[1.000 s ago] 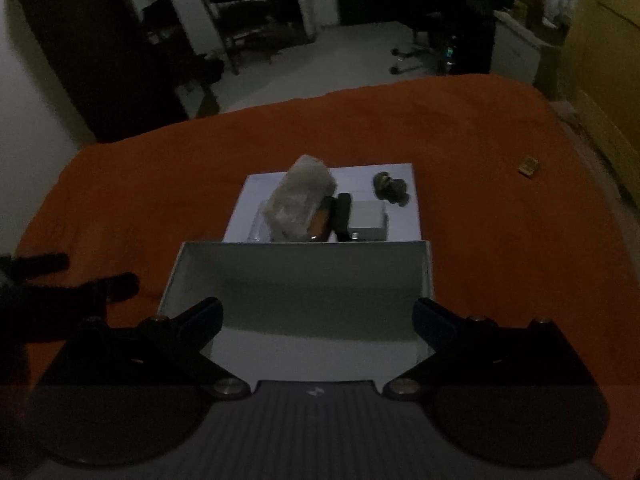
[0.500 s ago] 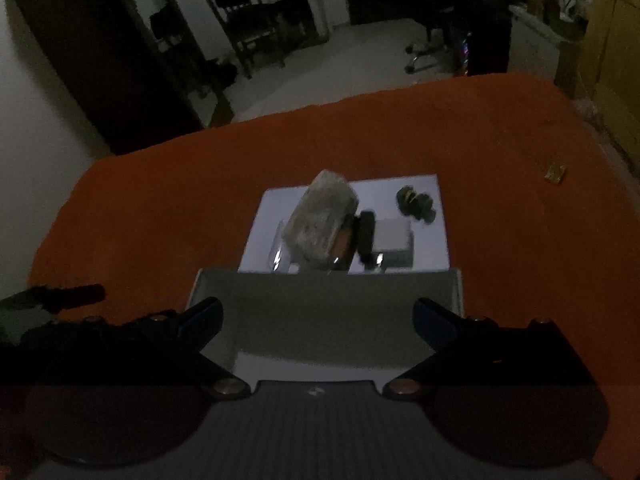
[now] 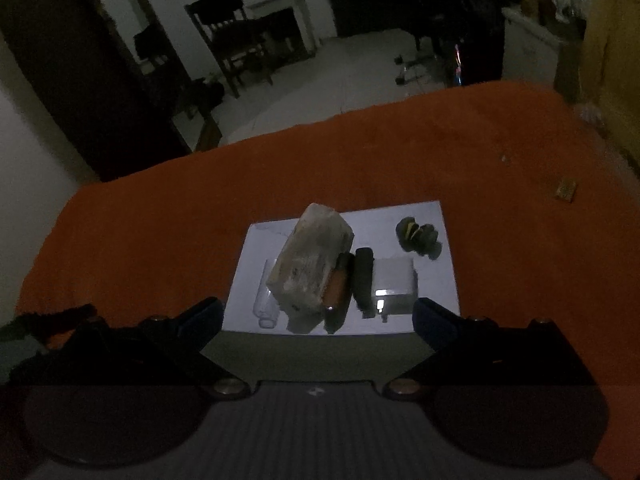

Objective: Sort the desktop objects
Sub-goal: 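Lower the left tool to the crumpled bag while the right tool reaches the white cube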

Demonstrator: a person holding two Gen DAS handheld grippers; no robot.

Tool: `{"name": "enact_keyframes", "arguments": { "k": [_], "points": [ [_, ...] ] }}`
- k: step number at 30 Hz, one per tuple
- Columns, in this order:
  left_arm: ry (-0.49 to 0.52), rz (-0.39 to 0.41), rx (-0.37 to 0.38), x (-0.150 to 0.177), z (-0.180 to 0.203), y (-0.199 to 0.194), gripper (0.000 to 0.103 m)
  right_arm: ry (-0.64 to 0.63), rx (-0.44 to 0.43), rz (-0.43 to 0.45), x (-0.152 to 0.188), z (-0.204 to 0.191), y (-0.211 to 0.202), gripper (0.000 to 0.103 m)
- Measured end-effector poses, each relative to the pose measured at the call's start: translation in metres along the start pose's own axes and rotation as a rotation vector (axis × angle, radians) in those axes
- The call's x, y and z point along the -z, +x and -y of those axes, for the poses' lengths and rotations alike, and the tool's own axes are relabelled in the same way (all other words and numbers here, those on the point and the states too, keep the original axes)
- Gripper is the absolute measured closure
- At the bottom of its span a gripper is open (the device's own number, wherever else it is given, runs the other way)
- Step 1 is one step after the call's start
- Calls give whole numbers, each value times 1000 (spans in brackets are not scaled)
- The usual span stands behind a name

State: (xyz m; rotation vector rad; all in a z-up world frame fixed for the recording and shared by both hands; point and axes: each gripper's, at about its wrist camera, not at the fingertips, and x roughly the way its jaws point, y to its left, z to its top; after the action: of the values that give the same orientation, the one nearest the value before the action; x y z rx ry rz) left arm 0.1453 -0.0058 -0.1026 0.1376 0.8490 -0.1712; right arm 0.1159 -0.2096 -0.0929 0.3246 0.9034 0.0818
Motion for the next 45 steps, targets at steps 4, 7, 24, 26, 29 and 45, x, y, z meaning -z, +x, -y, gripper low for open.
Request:
{"name": "enact_keyframes", "arguments": {
  "k": [4, 7, 24, 26, 29, 45],
  "points": [
    [-51, -20, 20, -7, -8, 16, 0, 29, -72, 68, -13, 6, -3, 0],
    [-60, -27, 5, -9, -12, 30, 0, 13, -79, 89, -20, 7, 2, 0],
    [-87, -158, 109, -27, -32, 60, 1, 32, 9, 92, -63, 38, 15, 0],
    [-86, -155, 109, -30, -28, 69, 1, 64, -7, 116, -72, 41, 17, 0],
    [-86, -149, 110, -35, -22, 82, 1, 105, -25, 123, -83, 43, 30, 0],
    [3, -147, 120, -23, 19, 169, 1, 0, 95, -66, -68, 73, 171, 2]
  ]
}}
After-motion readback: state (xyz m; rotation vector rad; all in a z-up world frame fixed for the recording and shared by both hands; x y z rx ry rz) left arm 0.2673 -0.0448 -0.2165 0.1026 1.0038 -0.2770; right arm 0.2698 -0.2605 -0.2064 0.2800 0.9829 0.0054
